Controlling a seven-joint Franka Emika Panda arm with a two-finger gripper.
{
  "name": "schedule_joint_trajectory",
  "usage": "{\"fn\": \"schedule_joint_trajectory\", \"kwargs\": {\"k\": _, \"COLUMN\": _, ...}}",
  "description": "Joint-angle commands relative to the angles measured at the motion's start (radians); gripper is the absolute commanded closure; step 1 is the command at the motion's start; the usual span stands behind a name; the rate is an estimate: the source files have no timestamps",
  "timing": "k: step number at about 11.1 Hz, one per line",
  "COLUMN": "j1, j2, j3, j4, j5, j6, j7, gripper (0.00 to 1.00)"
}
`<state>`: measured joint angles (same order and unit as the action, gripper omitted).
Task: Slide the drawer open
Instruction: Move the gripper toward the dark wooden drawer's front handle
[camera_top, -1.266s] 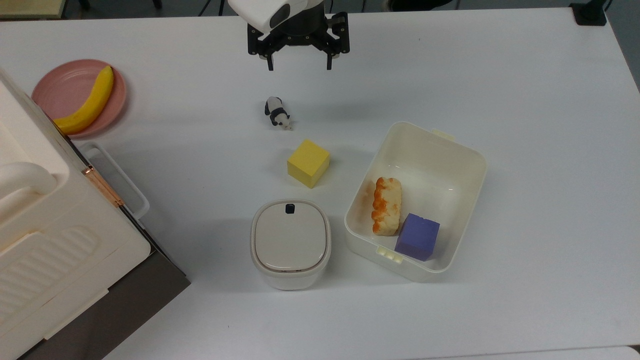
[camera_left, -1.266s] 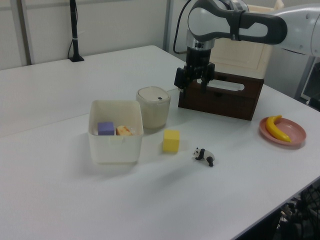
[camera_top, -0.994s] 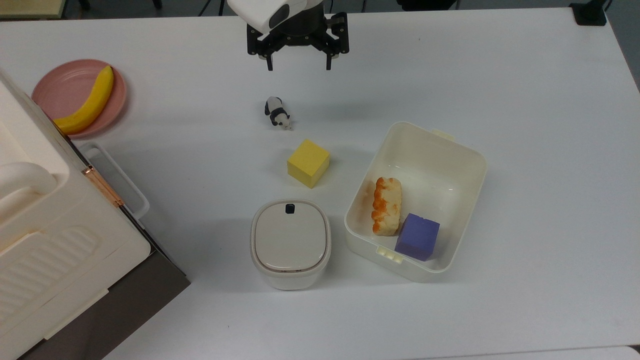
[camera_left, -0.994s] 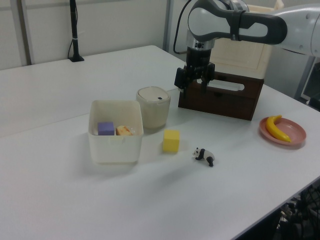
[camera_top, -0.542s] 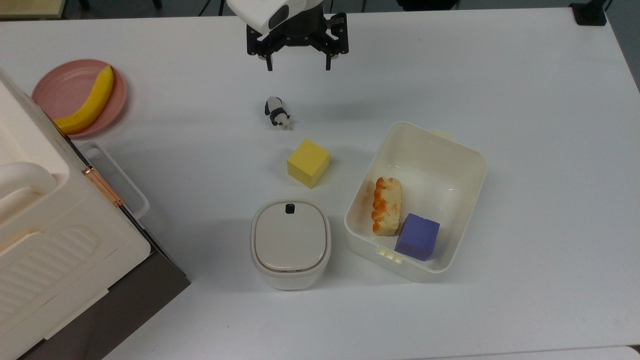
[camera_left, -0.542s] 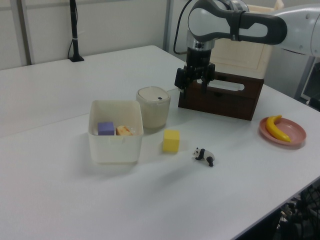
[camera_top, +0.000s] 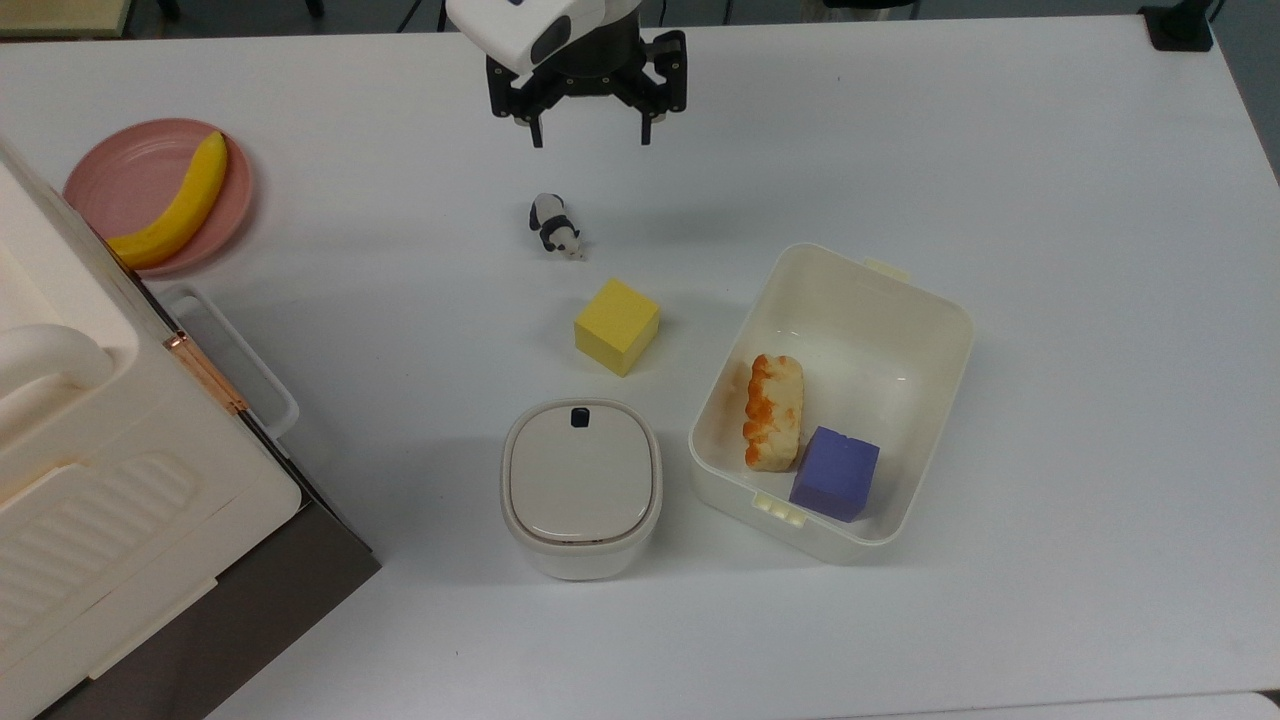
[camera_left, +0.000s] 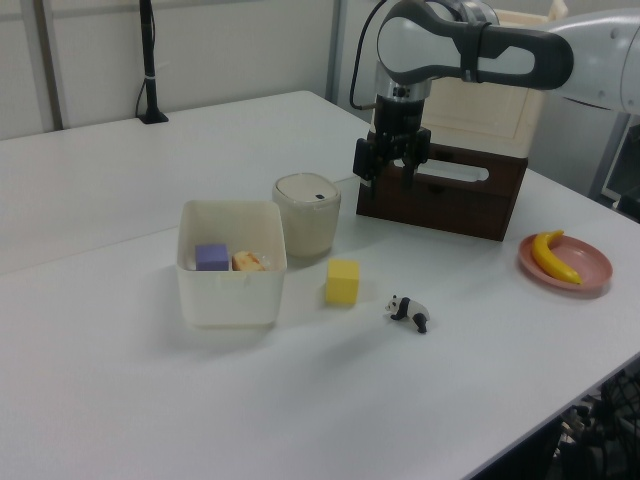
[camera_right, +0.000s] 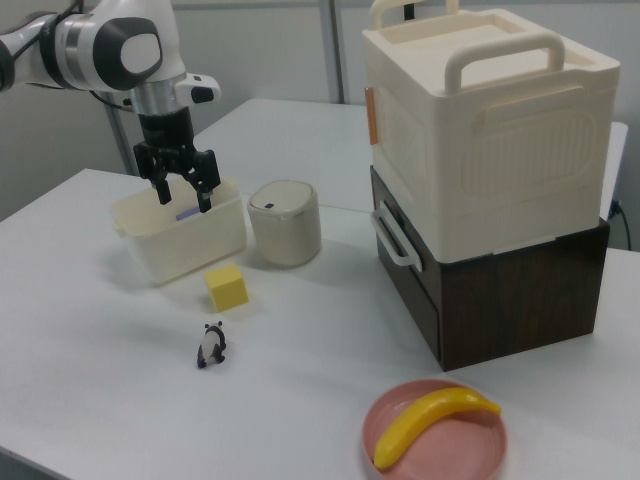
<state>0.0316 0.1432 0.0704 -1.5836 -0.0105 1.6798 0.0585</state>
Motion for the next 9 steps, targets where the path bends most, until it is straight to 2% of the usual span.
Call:
{"fn": "schedule_joint_trajectory", "kwargs": {"k": 1, "j1": -0.002, "j2": -0.022, "j3": -0.006, "j4": -0.041, "j5": 0.018, "j6": 0.046, "j7": -0.038, "gripper": 0.27}}
{"fn": "schedule_joint_trajectory", "kwargs": {"k": 2, "j1": -0.009, "j2": -0.022, "j3": -0.008, "j4": -0.039, "j5": 0.018, "j6": 0.047, "j7": -0.063, "gripper": 0.37}}
{"fn": "schedule_joint_trajectory", "kwargs": {"k": 3, "j1": -0.016, "j2": -0.022, "j3": -0.008, "j4": -0.038, "j5": 0.017, "j6": 0.048, "j7": -0.119, "gripper": 0.36}}
{"fn": "schedule_joint_trajectory", "kwargs": {"k": 5, "j1": -0.051, "j2": -0.021, "j3": -0.029, "j4": -0.039, "j5": 0.015, "j6": 0.064, "j7": -0.346, "gripper": 0.36}}
{"fn": "schedule_joint_trajectory", "kwargs": {"k": 7, "j1": -0.053, "j2": 0.001, "j3": -0.093, "j4": -0.039, "j5": 0.004, "j6": 0.164, "j7": -0.481, "gripper": 0.36}}
{"fn": "schedule_joint_trajectory", "kwargs": {"k": 9, "j1": -0.067, "j2": 0.044, "j3": -0.132, "j4": -0.035, "j5": -0.055, "j6": 0.286, "j7": -0.566, "gripper": 0.36}}
